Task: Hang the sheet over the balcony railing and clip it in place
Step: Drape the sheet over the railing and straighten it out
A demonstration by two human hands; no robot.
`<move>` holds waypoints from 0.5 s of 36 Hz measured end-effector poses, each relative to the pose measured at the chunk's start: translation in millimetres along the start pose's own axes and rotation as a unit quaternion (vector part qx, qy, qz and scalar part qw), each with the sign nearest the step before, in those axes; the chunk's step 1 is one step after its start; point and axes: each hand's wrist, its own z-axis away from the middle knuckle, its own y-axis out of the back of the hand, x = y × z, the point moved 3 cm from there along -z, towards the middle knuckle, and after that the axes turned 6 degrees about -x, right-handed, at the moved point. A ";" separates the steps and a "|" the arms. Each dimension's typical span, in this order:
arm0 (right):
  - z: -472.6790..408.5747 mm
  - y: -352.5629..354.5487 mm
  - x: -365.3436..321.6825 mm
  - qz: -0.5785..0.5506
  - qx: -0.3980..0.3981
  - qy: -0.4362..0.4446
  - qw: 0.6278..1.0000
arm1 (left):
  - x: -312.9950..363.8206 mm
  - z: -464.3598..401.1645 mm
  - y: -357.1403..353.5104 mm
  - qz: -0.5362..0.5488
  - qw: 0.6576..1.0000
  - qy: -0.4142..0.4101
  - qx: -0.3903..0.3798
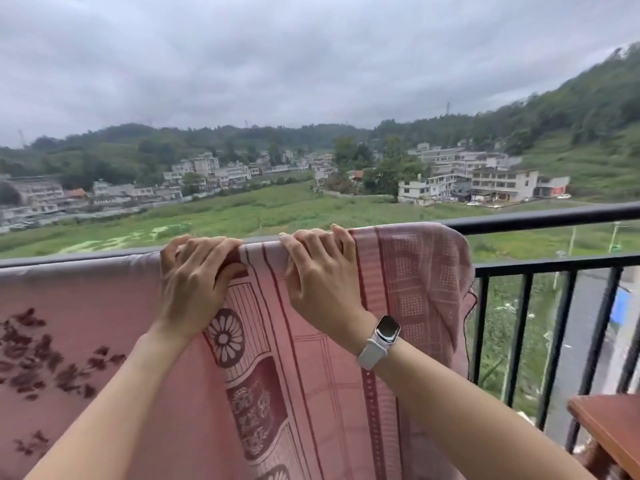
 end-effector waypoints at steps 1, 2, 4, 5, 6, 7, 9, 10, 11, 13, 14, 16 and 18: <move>-1.6 -3.1 -6.4 0.004 -0.003 -0.002 1.000 | -5.5 2.6 1.4 0.002 1.000 0.003 0.000; -2.7 -6.1 -12.4 0.009 -0.005 -0.007 1.000 | -10.3 4.7 2.6 0.003 1.000 0.004 0.001; -4.3 -10.5 -24.0 0.019 -0.005 -0.018 1.000 | -18.9 7.3 5.4 -0.001 1.000 0.000 0.008; -4.0 -11.9 -29.3 0.024 -0.006 -0.021 0.999 | -22.1 8.7 6.7 -0.001 1.000 -0.002 0.013; -3.6 -13.3 -34.2 0.028 -0.009 -0.020 0.999 | -25.2 10.6 7.8 0.003 1.000 0.000 0.016; -3.3 -14.4 -38.3 0.032 -0.016 -0.018 0.999 | -28.4 12.1 8.9 0.012 1.000 0.007 0.016; -4.5 -15.7 -46.0 0.034 -0.038 -0.014 0.999 | -35.1 15.0 11.5 0.029 0.999 0.028 0.010; -5.7 -16.3 -50.1 0.034 -0.052 -0.014 0.998 | -38.7 17.2 13.2 0.033 0.999 0.038 0.005; -7.6 -17.0 -54.3 0.034 -0.068 -0.013 0.997 | -42.4 19.5 14.9 0.035 0.998 0.049 0.000; -12.5 -18.9 -63.6 0.035 -0.095 -0.011 0.995 | -50.5 23.2 18.2 0.037 0.997 0.065 -0.010; -14.8 -20.0 -68.1 0.032 -0.106 -0.010 0.994 | -54.2 24.9 19.6 0.037 0.997 0.070 -0.016; -18.7 -20.7 -76.3 0.014 -0.116 -0.006 0.993 | -60.0 27.1 23.1 0.031 0.996 0.083 -0.027; -18.8 -17.6 -79.0 -0.010 -0.108 -0.009 0.994 | -62.2 27.9 26.4 0.028 0.994 0.094 -0.038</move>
